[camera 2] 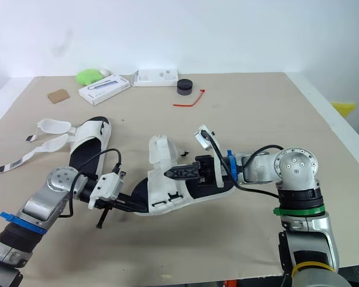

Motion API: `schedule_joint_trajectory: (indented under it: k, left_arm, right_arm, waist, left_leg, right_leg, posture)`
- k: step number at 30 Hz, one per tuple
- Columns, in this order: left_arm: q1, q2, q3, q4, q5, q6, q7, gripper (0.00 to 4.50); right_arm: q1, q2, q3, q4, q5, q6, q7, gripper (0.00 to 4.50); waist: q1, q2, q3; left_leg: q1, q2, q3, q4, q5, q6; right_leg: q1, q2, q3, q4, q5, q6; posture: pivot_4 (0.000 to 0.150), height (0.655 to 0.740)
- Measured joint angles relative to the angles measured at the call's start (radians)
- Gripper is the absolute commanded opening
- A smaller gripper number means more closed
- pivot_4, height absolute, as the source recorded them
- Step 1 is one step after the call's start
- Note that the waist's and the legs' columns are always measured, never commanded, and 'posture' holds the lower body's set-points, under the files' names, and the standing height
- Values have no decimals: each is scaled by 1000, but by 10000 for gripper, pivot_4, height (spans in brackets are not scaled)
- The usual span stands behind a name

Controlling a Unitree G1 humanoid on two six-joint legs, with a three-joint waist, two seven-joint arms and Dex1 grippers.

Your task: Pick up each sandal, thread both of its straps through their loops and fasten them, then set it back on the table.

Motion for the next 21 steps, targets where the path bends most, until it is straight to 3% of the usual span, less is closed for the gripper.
schedule_joint_trajectory:
  k: [15, 21]
  left_arm:
    - [6, 0, 0, -9, 0, 0, 14, 0]
    - [6, 0, 0, -10, 0, 0, 15, 0]
  right_arm:
    - [23, -12, 64, -17, -286, -14, 121, 558]
    - [22, -11, 53, -47, -328, -7, 166, 558]
  waist:
    - [0, 0, 0]
    - [0, 0, 0]
  left_leg:
    - [-1, 0, -1, 0, 0, 0]
    - [-1, 0, -1, 0, 0, 0]
  right_leg:
    - [0, 0, -1, -1, 0, 0]
    - [0, 0, -2, -1, 0, 0]
  posture:
    - [1500, 7400]
    - [1500, 7400]
